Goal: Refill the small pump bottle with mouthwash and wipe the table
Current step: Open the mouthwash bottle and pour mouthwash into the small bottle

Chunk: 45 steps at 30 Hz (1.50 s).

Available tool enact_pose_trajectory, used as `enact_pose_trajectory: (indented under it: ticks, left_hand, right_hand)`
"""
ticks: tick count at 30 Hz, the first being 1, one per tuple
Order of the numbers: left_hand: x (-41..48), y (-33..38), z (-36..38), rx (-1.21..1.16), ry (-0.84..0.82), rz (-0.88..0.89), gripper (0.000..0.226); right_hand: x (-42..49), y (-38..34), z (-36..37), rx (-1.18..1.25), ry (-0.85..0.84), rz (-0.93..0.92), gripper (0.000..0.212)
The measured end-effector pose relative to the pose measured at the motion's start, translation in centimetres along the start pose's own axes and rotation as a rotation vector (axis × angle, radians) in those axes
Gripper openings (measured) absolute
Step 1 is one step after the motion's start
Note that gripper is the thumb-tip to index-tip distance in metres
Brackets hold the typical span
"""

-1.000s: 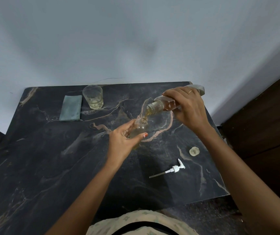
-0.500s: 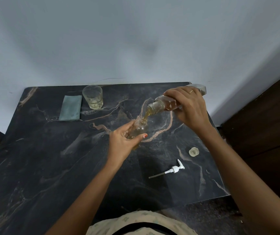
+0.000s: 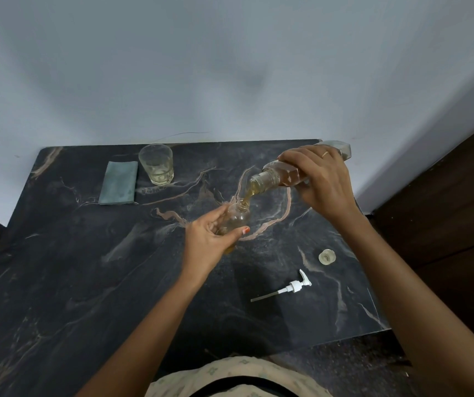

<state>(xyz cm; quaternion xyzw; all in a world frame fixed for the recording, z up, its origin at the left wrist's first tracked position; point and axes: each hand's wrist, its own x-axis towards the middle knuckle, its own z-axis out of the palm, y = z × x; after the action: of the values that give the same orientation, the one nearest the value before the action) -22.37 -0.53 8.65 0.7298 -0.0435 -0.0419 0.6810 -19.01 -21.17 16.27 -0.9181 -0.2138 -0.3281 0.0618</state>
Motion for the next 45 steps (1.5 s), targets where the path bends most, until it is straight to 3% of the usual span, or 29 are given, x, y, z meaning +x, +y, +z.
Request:
enact_pose_trajectory:
  ticks: [45]
  left_hand:
    - [-0.09,-0.41,0.35,-0.017,-0.008,0.012,0.056]
  right_hand:
    - [0.29,0.24,-0.65,-0.040,-0.029,-0.009,0.021]
